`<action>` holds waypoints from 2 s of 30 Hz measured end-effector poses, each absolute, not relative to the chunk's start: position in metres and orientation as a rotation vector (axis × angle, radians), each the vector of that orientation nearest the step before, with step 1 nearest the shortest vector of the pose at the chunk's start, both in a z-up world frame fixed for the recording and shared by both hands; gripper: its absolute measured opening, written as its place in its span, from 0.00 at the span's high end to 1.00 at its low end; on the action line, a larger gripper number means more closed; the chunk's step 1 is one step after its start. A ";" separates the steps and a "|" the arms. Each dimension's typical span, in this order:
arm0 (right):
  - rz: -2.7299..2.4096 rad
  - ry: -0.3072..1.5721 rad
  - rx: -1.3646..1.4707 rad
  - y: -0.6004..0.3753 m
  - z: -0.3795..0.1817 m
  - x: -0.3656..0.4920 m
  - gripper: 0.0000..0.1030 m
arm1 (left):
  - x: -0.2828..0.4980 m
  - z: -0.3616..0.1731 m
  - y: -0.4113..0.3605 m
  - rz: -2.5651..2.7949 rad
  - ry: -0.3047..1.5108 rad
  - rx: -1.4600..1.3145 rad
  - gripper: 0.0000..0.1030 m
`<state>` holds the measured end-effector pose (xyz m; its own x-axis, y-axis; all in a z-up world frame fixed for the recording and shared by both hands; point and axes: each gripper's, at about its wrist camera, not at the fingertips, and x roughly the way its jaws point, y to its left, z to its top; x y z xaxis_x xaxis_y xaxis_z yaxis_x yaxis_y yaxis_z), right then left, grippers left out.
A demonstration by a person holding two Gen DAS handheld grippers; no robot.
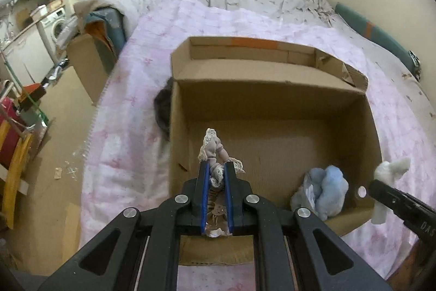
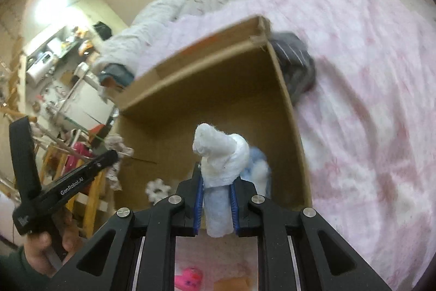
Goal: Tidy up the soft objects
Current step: 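Carry the scrunchie and sock over the box and open both grippers, then move both grippers from the box down toward the pink duck and tan roll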
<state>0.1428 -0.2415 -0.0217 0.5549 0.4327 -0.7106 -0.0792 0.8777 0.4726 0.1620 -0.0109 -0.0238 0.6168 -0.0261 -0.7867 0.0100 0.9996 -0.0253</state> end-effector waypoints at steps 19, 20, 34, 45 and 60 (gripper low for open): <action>0.373 0.961 0.290 -0.212 -0.029 0.147 0.82 | 0.152 -0.030 -0.025 -0.110 0.876 0.013 0.90; 0.373 0.958 0.288 -0.211 -0.028 0.147 0.82 | 0.151 -0.029 -0.026 -0.110 0.868 0.024 0.90; 0.375 0.906 0.286 -0.206 -0.027 0.146 0.82 | 0.151 -0.031 -0.023 -0.089 0.872 0.011 0.88; 0.346 0.931 0.288 -0.208 -0.030 0.148 0.74 | 0.151 -0.030 -0.020 -0.075 0.873 -0.007 0.49; 0.313 0.921 0.315 -0.215 -0.028 0.148 0.21 | 0.150 -0.028 -0.015 -0.039 0.864 -0.022 0.37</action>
<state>0.1479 -0.2155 -0.0284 0.5666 0.3944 -0.7234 -0.1286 0.9096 0.3952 0.1501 -0.0155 -0.0277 0.6489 -0.0433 -0.7596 0.0251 0.9991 -0.0355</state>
